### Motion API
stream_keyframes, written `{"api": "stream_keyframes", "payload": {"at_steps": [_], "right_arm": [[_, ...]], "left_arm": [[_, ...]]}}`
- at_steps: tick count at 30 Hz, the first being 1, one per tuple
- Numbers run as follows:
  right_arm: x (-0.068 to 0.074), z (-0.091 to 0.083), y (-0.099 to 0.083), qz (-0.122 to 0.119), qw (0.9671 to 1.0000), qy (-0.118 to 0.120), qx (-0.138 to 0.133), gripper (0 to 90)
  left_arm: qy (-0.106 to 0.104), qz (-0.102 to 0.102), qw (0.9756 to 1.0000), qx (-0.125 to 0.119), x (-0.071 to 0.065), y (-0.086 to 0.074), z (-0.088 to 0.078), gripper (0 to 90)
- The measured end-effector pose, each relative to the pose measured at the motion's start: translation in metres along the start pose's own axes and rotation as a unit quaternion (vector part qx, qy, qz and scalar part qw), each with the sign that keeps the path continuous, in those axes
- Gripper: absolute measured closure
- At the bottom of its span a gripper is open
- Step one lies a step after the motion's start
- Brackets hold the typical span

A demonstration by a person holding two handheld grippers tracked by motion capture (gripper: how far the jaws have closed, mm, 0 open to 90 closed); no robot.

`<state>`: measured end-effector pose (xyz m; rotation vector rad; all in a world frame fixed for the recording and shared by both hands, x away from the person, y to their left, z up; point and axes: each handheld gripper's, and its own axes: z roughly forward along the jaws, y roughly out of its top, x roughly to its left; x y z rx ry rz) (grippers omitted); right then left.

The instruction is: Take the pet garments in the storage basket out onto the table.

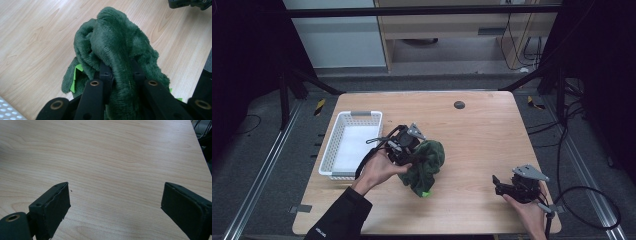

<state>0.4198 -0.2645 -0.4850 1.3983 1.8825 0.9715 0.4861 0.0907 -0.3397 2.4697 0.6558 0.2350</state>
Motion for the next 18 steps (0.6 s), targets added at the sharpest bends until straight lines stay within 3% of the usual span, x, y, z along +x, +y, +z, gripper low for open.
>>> {"api": "stream_keyframes", "payload": {"at_steps": [18], "right_arm": [[-0.001, 0.0, 0.0, -0.006, 1.0, -0.002, -0.002, 8.2]], "left_arm": [[-0.015, 0.006, 0.9996, 0.025, -0.004, 0.0, 0.041, 76.9]]}}
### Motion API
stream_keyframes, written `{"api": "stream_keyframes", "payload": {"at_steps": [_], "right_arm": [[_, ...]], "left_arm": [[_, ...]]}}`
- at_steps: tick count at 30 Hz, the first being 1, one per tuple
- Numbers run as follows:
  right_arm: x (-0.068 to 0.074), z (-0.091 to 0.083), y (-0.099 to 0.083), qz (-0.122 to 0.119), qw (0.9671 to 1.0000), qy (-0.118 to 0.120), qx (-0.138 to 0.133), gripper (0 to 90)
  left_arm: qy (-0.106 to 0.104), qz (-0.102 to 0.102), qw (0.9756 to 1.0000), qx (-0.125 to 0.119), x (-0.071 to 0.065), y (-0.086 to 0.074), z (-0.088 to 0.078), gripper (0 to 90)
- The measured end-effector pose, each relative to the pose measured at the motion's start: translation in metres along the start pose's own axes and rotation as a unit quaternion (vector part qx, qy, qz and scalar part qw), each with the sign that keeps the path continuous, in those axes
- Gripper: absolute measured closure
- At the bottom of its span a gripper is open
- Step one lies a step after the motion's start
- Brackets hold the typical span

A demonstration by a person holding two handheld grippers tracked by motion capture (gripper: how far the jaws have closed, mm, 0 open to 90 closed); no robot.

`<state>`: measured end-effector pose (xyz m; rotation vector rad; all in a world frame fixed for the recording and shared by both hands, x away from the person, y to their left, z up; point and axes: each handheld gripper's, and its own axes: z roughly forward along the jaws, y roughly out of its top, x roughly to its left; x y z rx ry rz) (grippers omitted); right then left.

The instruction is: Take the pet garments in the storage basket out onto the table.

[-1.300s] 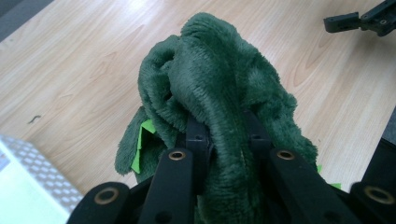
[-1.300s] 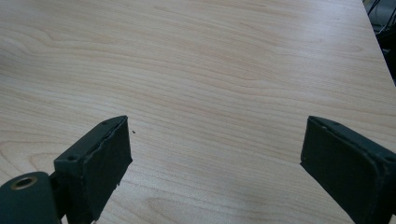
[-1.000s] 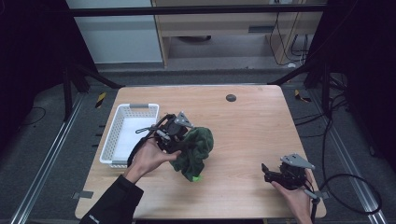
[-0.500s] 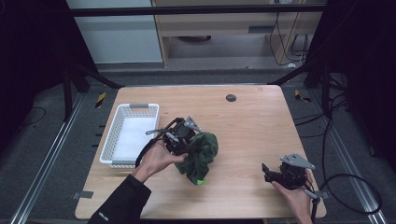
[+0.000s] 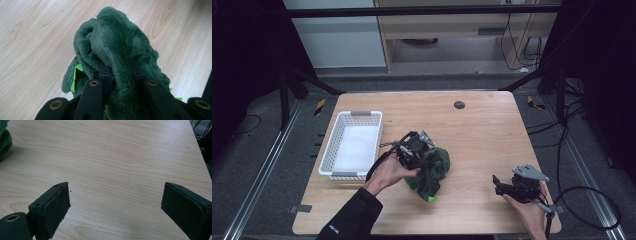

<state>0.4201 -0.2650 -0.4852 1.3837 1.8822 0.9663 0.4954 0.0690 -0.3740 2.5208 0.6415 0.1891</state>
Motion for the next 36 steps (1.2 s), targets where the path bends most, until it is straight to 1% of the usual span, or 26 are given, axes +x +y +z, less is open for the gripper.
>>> {"api": "stream_keyframes", "payload": {"at_steps": [8, 18, 25, 31, 36], "right_arm": [[0.0, 0.0, 0.0, -0.001, 1.0, 0.001, 0.0, 8.2], [0.0, 0.0, 0.0, 0.0, 1.0, 0.002, 0.002, 8.1], [0.0, 0.0, 0.0, -0.002, 1.0, 0.002, 0.001, 8.0], [0.0, 0.0, 0.0, -0.001, 1.0, 0.002, 0.002, 8.0], [0.0, 0.001, -0.001, -0.001, 1.0, 0.002, 0.002, 8.0]], "left_arm": [[-0.005, -0.002, 1.0, 0.004, 0.004, -0.004, 0.011, 76.3], [-0.006, -0.003, 0.9999, 0.015, 0.005, -0.008, 0.024, 73.7], [-0.005, -0.004, 0.9998, 0.019, 0.003, -0.011, 0.033, 67.2], [-0.009, -0.007, 0.9998, 0.018, 0.004, -0.013, 0.036, 64.4], [-0.009, -0.009, 0.9999, 0.01, 0.003, -0.013, 0.035, 56.6]]}}
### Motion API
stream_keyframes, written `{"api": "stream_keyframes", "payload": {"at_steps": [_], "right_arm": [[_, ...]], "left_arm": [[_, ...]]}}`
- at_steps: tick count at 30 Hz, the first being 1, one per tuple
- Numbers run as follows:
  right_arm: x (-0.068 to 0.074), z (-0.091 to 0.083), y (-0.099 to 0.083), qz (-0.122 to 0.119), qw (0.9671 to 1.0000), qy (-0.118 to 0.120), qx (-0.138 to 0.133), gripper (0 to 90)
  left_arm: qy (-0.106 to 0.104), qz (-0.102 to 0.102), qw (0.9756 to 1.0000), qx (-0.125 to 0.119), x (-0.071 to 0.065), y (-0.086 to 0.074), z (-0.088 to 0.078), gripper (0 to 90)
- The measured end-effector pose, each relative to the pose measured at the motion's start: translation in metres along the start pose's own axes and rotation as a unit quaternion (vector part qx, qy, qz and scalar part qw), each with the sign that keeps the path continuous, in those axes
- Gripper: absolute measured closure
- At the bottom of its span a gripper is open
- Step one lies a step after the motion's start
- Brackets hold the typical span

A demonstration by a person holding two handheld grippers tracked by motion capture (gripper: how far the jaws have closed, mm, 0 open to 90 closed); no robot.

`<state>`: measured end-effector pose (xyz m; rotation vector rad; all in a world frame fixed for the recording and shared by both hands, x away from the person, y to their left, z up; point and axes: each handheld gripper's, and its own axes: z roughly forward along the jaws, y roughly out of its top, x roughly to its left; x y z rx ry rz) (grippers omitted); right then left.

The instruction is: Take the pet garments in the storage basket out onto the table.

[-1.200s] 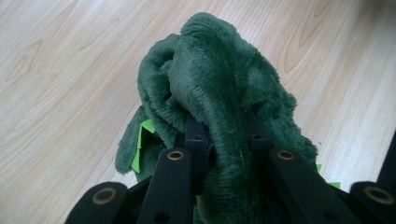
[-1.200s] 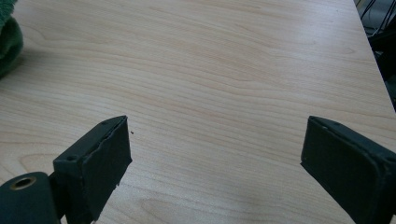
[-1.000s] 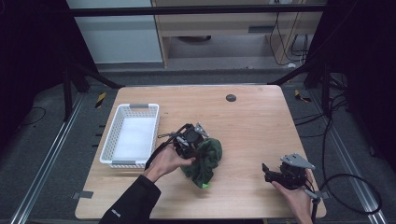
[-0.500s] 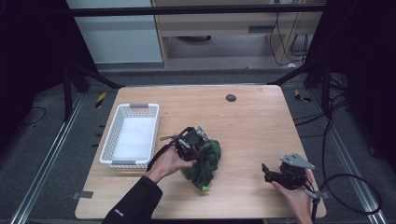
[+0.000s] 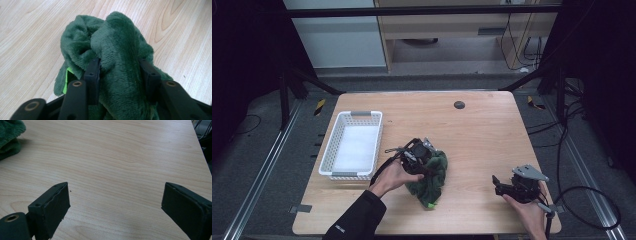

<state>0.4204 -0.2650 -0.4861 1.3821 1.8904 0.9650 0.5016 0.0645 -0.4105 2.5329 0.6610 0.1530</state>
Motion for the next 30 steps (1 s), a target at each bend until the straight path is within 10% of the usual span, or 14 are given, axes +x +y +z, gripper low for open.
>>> {"api": "stream_keyframes", "payload": {"at_steps": [22, 30], "right_arm": [[-0.001, 0.0, 0.0, 0.0, 1.0, -0.001, -0.001, 7.7], [-0.001, -0.001, 0.0, 0.005, 1.0, 0.0, -0.006, 7.8]], "left_arm": [[0.024, -0.002, 0.9971, -0.072, -0.007, -0.01, -0.035, 26.7], [0.06, -0.032, 0.9886, -0.135, -0.006, -0.036, -0.051, 22.6]]}}
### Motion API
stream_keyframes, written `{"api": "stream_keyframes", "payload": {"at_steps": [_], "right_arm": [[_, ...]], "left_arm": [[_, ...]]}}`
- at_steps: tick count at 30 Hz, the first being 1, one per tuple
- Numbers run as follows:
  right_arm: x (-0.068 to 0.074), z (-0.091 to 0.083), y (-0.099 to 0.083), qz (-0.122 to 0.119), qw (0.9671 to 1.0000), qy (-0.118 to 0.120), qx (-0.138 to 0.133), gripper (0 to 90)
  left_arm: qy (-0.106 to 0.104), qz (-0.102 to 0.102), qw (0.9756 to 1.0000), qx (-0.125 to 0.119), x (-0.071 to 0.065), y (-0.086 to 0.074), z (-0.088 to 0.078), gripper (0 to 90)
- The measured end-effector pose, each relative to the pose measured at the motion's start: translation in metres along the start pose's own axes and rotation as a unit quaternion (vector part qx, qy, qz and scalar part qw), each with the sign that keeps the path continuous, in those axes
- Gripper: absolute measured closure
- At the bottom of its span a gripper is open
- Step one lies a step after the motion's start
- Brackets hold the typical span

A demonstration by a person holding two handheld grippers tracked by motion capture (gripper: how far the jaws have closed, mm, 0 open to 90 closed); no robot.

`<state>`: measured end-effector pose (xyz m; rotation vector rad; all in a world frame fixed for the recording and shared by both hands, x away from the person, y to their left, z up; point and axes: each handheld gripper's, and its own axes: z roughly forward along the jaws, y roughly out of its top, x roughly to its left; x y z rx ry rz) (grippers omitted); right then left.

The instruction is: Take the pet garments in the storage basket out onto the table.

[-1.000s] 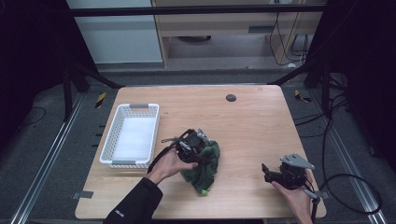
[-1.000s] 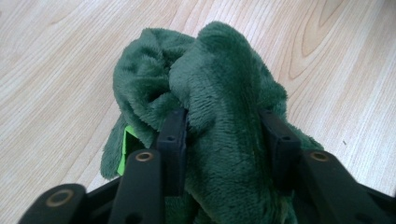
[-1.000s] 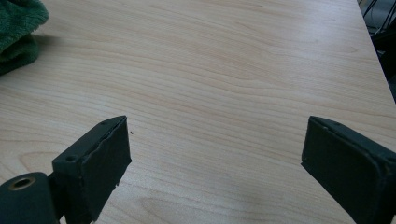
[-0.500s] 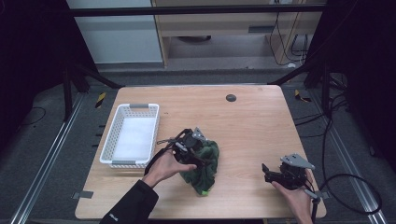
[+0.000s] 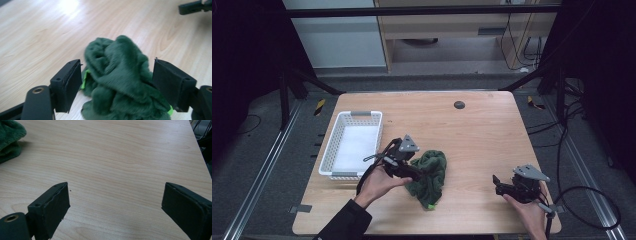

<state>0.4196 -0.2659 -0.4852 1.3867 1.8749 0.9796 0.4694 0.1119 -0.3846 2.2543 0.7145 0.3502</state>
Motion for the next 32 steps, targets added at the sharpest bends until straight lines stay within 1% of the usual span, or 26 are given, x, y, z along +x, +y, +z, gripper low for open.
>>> {"api": "stream_keyframes", "payload": {"at_steps": [3, 4, 7, 11, 15, 18, 19, 20, 22, 25, 26, 28, 29, 32], "right_arm": [[0.001, 0.0, 0.0, 0.002, 1.0, 0.002, 0.002, 7.8], [0.001, 0.0, 0.0, 0.0, 1.0, 0.002, 0.001, 7.8], [0.002, 0.0, 0.0, 0.002, 1.0, 0.003, 0.0, 7.8], [0.001, 0.0, -0.001, -0.002, 1.0, 0.002, 0.0, 7.8], [0.0, -0.001, -0.001, 0.004, 1.0, 0.001, -0.002, 7.8], [0.0, -0.002, -0.001, 0.002, 1.0, 0.001, -0.002, 7.8], [0.0, -0.002, -0.001, 0.001, 1.0, 0.0, -0.004, 7.8], [0.001, -0.003, 0.0, 0.005, 1.0, 0.001, -0.005, 7.9], [0.001, -0.003, 0.0, 0.004, 1.0, 0.001, -0.006, 8.1], [0.0, -0.003, -0.001, 0.003, 1.0, 0.001, -0.007, 8.2], [0.0, -0.003, -0.001, 0.005, 1.0, 0.002, -0.007, 8.3], [0.0, -0.004, -0.001, 0.004, 1.0, 0.001, -0.008, 8.4], [0.0, -0.004, -0.001, 0.002, 1.0, 0.0, -0.009, 8.4], [0.0, -0.004, -0.001, 0.005, 0.9999, 0.001, -0.009, 8.6]], "left_arm": [[0.014, -0.018, 0.9996, -0.019, 0.004, -0.013, -0.01, 22.6], [0.018, -0.025, 0.9991, -0.029, 0.006, -0.018, -0.013, 22.7], [0.021, -0.055, 0.997, -0.05, 0.011, -0.031, -0.021, 22.8], [0.033, -0.068, 0.9949, -0.067, 0.015, -0.047, -0.031, 22.8], [0.044, -0.093, 0.991, -0.086, 0.019, -0.061, -0.039, 23.6], [0.054, -0.098, 0.9893, -0.094, 0.019, -0.071, -0.046, 24.8], [0.058, -0.102, 0.9881, -0.099, 0.019, -0.075, -0.05, 25.2], [0.061, -0.105, 0.987, -0.105, 0.02, -0.078, -0.052, 26.1], [0.067, -0.108, 0.9856, -0.112, 0.02, -0.082, -0.057, 27.7], [0.078, -0.118, 0.9816, -0.128, 0.021, -0.092, -0.065, 29.5], [0.081, -0.12, 0.9809, -0.13, 0.022, -0.095, -0.067, 30.2], [0.09, -0.128, 0.9783, -0.136, 0.023, -0.103, -0.071, 31.3], [0.094, -0.131, 0.9774, -0.136, 0.024, -0.107, -0.072, 31.8], [0.108, -0.147, 0.9733, -0.139, 0.029, -0.12, -0.077, 32.4]]}}
